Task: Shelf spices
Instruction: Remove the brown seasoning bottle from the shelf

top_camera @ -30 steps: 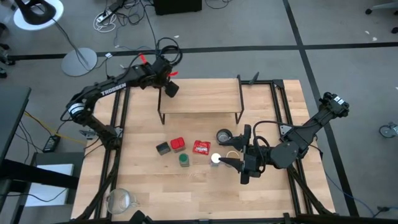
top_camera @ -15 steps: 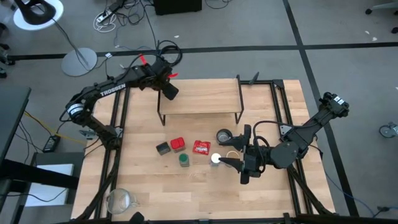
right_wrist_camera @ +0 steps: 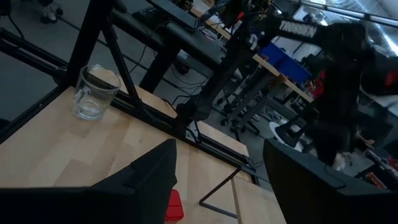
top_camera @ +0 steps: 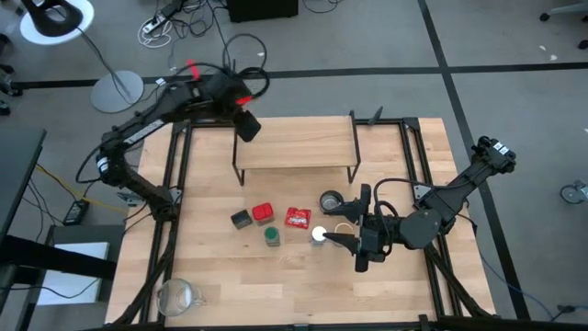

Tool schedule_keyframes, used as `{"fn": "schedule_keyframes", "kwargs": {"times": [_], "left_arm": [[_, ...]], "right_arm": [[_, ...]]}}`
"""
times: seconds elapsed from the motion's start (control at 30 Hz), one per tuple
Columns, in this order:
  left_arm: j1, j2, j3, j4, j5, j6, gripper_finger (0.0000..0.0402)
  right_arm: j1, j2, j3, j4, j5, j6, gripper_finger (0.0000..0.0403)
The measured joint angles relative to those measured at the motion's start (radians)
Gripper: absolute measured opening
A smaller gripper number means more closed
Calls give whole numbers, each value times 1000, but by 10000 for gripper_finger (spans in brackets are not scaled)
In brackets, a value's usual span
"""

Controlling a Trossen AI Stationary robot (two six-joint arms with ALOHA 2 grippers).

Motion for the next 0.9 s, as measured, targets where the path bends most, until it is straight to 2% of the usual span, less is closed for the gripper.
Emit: {"fn": "schedule_keyframes", "kwargs": {"times": [0.17, 0.33, 0.43, 0.57, 0.9], "left_arm": [[-150, -44, 66, -141, -89, -36, 174], [-332, -82, -1, -320, -223, -215, 174], [-446, -108, -88, -351, -264, -344, 174], [-572, -137, -239, -339, -268, -496, 174], [-783, -148, -632, -296, -232, -854, 174]], "right_arm": [[0, 0, 0, -1, 0, 0, 240], [0, 0, 0, -1, 0, 0, 240], [0, 0, 0, -2, 0, 0, 240], [0, 0, 0, -2, 0, 0, 240], [0, 0, 0, 0, 0, 0, 240]]}}
